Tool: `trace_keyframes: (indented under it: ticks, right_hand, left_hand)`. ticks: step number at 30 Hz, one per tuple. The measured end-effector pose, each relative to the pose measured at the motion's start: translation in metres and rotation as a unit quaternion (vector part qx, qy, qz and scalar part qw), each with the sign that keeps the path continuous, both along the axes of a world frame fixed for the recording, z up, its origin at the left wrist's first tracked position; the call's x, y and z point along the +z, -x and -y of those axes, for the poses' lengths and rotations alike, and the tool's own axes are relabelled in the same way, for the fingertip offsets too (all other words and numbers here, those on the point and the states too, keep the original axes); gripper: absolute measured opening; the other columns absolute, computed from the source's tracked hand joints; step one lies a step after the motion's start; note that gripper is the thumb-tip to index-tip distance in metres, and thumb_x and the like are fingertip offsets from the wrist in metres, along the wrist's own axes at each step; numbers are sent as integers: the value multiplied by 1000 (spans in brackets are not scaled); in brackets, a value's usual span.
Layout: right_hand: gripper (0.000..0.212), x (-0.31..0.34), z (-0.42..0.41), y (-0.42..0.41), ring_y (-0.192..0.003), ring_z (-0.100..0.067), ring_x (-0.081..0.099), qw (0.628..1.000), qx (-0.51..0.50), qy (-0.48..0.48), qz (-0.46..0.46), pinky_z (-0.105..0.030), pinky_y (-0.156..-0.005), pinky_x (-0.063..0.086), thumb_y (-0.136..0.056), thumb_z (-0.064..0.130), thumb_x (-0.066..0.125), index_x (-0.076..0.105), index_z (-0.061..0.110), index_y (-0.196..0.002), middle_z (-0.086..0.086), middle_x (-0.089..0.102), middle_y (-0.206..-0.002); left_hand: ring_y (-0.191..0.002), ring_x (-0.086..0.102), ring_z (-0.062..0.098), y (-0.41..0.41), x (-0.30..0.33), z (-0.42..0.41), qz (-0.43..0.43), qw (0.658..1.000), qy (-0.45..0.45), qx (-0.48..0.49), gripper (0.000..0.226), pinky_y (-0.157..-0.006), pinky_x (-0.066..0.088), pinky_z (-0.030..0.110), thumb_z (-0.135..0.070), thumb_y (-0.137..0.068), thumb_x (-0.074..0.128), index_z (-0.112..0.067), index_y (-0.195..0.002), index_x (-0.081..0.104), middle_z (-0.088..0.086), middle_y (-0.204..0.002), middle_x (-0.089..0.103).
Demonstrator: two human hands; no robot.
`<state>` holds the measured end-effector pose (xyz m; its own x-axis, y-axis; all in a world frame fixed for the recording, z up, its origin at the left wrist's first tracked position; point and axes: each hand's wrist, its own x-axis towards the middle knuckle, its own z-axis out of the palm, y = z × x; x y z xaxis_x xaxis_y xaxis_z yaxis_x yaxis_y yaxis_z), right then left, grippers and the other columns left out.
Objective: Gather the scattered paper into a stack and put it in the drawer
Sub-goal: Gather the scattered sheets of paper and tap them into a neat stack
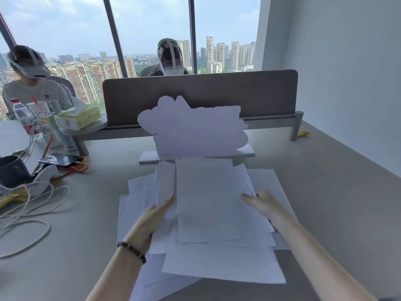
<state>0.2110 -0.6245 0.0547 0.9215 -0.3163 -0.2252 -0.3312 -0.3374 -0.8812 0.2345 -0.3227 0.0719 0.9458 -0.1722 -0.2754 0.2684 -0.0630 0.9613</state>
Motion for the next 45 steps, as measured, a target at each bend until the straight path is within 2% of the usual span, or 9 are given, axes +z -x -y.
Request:
trace_keyframes:
  ticks: [2, 6, 9, 11, 13, 23, 30, 37, 45]
  right_hand:
    - [46, 1, -11, 3, -53, -15, 37, 1000, 11, -1, -13, -26, -53, 24, -98, 38, 58, 47, 8, -66, -1, 37, -65]
    - [48, 11, -23, 1, -50, -13, 21, 998, 31, 47, -19, -27, -48, 16, -101, 45, 47, 21, 21, -69, 2, 21, -62]
    - [47, 10, -20, -3, -61, -17, 44, 996, 33, 82, -21, -30, -56, 35, -101, 47, 48, 38, 16, -66, 1, 42, -67]
    - [34, 7, -16, -5, -88, -23, 67, 999, 38, 18, -7, -37, -84, 54, -98, 43, 56, 66, 12, -90, -3, 70, -91]
    - [28, 15, -15, 1, -104, -24, 71, 994, 40, -102, 14, -45, -100, 53, -98, 31, 60, 69, 14, -118, -5, 75, -113]
    - [41, 75, -22, 16, -109, -9, 70, 951, 73, -160, 255, -34, -91, 57, -98, 5, 52, 59, 37, -123, 10, 72, -121]
    - [41, 88, -23, 18, -121, -21, 64, 915, 66, -101, 384, -51, -102, 51, -98, 0, 53, 54, 32, -125, 0, 66, -128]
    - [28, 68, -24, 27, -115, -19, 64, 939, 52, -71, 333, -55, -100, 49, -96, 32, 58, 58, 43, -122, 3, 69, -119]
    - [42, 35, -36, 39, -132, -4, 53, 955, 98, -112, 256, -46, -114, 39, -102, 35, 54, 45, 42, -142, 22, 59, -137]
  left_hand:
    - [-112, 65, 19, 1, -5, 3, -24, 1000, 7, 7, 80, -96, 46, 28, -56, -61, 84, -14, -124, 60, -6, -122, 66]
    - [-92, 75, 30, -3, -8, 9, -47, 998, 47, -6, 53, -76, 60, 36, -25, -74, 85, -4, -119, 66, 15, -106, 77]
    - [-81, 76, 32, -4, -8, 11, -60, 995, 77, 4, 39, -61, 61, 34, -6, -83, 73, 4, -121, 65, 20, -101, 76]
    - [-80, 76, 32, 0, -3, 12, -54, 994, 98, -1, 31, -61, 61, 35, -3, -86, 70, 2, -117, 67, 21, -102, 76]
    - [-77, 76, 30, 4, 3, 13, -34, 993, 116, -4, 23, -60, 61, 35, -1, -88, 67, 0, -111, 68, 19, -97, 77]
    - [-95, 75, 26, 7, 46, 33, 151, 983, 99, -20, 21, -80, 60, 41, -9, -90, 70, -11, -111, 71, 7, -102, 78]
    - [-111, 69, 25, 1, 62, 33, 292, 955, 55, -2, 28, -99, 52, 50, -28, -84, 68, -18, -110, 72, 3, -112, 76]
    - [-111, 68, 31, 12, 45, 30, 234, 965, 117, -12, 31, -100, 51, 53, -33, -74, 77, -21, -103, 79, 10, -113, 76]
    - [-104, 72, 25, 16, 36, 27, 215, 972, 92, -17, 34, -101, 51, 52, -40, -63, 81, -25, -94, 82, 5, -105, 78]
